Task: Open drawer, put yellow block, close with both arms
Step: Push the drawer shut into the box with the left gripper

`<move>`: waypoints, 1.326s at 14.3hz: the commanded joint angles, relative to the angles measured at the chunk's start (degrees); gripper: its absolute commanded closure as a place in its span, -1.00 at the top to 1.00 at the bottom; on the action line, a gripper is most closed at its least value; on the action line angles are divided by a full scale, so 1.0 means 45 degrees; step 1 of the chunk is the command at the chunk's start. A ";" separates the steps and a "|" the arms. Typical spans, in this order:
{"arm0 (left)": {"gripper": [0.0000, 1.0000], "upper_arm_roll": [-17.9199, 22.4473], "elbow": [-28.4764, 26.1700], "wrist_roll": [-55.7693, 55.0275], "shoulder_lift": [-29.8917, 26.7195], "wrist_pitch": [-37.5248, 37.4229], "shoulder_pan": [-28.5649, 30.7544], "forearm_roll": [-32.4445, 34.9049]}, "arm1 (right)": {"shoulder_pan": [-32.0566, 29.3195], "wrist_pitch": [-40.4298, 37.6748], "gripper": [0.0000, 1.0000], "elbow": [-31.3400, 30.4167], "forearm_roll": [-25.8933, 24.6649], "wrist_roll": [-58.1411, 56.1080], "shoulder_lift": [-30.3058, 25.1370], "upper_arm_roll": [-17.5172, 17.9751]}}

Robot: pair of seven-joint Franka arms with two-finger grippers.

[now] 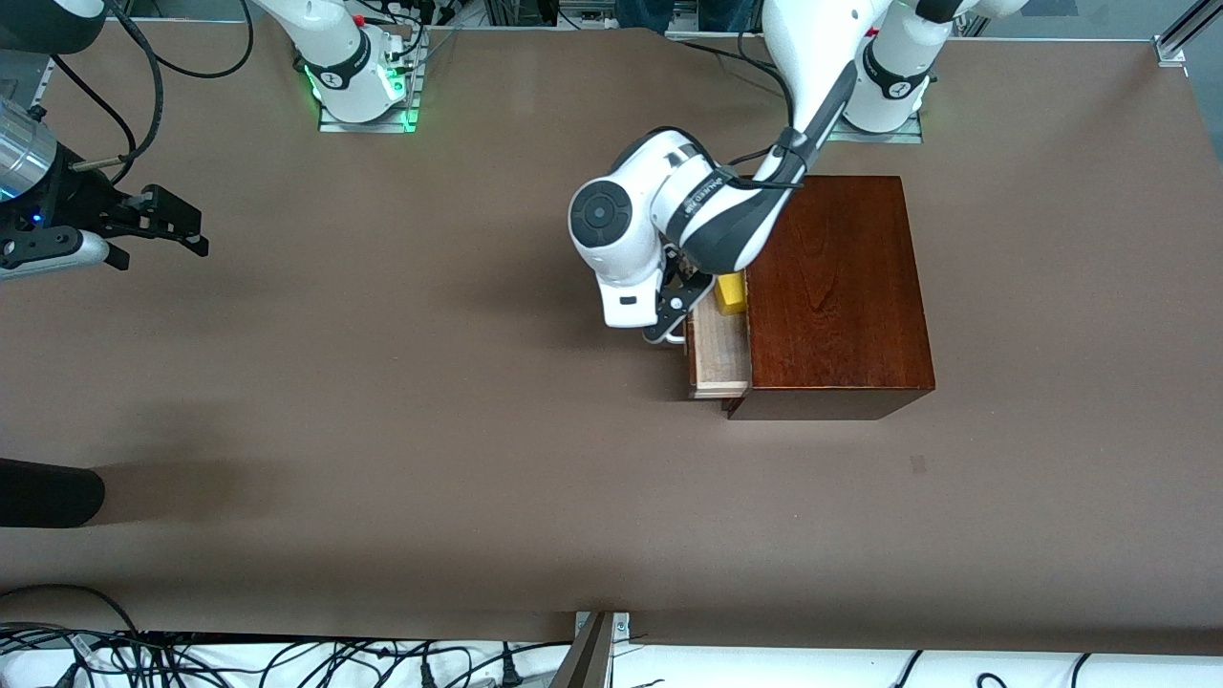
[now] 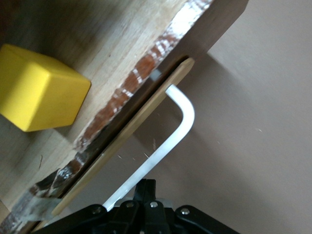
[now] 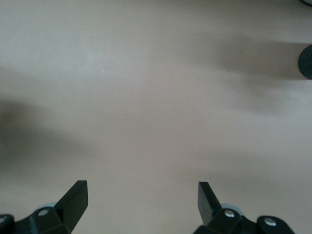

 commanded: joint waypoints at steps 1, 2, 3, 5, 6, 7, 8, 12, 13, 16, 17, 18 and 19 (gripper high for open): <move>-1.00 0.0146 -0.1354 0.1285 -0.1075 -0.0162 0.0693 0.0489 | -0.0148 -0.0411 1.00 0.0163 0.0083 0.0051 -0.0182 0.0116; -1.00 0.0146 -0.1530 0.1482 -0.1211 -0.0162 0.0810 0.0644 | -0.0148 -0.0683 1.00 0.0221 -0.0015 0.0090 -0.0182 0.0116; -1.00 0.0126 -0.1745 0.1677 -0.1348 -0.0162 0.0966 0.0723 | -0.0167 -0.0706 1.00 0.0222 -0.0016 0.0129 -0.0182 0.0116; -1.00 0.0126 -0.1922 0.2126 -0.1525 -0.0162 0.1201 0.0724 | -0.0167 -0.0706 1.00 0.0241 -0.0016 0.0013 -0.0162 0.0097; -1.00 0.0126 -0.1923 0.2244 -0.1583 -0.0162 0.1260 0.0724 | -0.0167 -0.0706 1.00 0.0241 -0.0035 -0.0027 -0.0162 0.0097; -1.00 0.0087 -0.1903 0.2246 -0.1622 -0.0182 0.1280 0.0705 | -0.0167 -0.0725 1.00 0.0338 -0.0054 -0.0027 -0.0162 0.0116; -1.00 0.0048 -0.1807 0.2207 -0.1758 -0.0182 0.1280 0.0550 | -0.0167 -0.0745 1.00 0.0397 -0.0035 0.0011 -0.0162 0.0116; 0.12 -0.0225 -0.1630 0.2304 -0.2772 -0.0143 0.1475 -0.1321 | -0.0167 -0.0764 1.00 0.0417 -0.0054 -0.0027 -0.0182 0.0155; 0.60 -0.0342 -0.1630 0.2614 -0.3026 -0.0143 0.1456 -0.1559 | -0.0167 -0.0764 1.00 0.0475 -0.0055 -0.0027 -0.0182 0.0155; 1.00 -0.0440 -0.1844 0.3375 -0.4079 -0.0259 0.1980 -0.1600 | -0.0167 -0.0823 1.00 0.0573 -0.0055 -0.0046 -0.0202 0.0116; 1.00 -0.0711 -0.1883 0.4287 -0.4432 -0.0511 0.2467 -0.1600 | -0.0167 -0.0862 1.00 0.0593 -0.0035 0.0089 -0.0182 0.0155; 1.00 -0.0868 -0.1884 0.5302 -0.4822 -0.1036 0.3032 -0.1600 | -0.0128 -0.0862 1.00 0.0651 -0.0035 0.0090 -0.0163 0.0194; 1.00 -0.0889 -0.1903 0.6317 -0.5154 -0.1447 0.3425 -0.1620 | -0.0128 -0.0881 1.00 0.0671 -0.0035 0.0051 -0.0162 0.0194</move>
